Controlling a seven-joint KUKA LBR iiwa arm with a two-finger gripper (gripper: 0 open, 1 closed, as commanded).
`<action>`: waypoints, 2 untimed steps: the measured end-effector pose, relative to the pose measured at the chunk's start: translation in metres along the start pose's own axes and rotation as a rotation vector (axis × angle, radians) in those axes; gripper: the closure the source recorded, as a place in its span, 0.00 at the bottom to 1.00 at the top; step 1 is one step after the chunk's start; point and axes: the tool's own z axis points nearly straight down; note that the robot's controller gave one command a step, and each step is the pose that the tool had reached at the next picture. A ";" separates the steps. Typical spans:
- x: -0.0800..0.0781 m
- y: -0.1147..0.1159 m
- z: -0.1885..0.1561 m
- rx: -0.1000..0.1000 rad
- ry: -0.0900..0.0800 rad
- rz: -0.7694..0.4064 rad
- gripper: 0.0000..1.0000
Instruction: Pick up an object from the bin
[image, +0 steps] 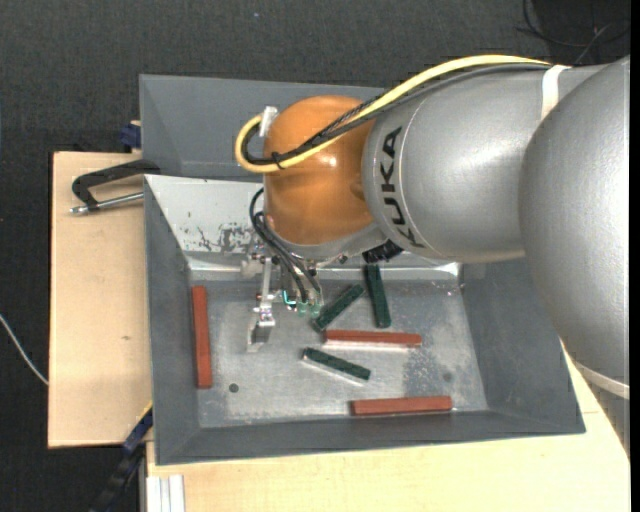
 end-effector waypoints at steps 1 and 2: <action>0.005 0.020 0.101 -0.001 -0.005 -0.218 1.00; 0.005 0.020 0.101 -0.001 -0.005 -0.218 1.00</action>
Offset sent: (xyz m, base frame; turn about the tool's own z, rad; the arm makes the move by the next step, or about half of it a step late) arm 0.0000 0.0000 0.0000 0.0000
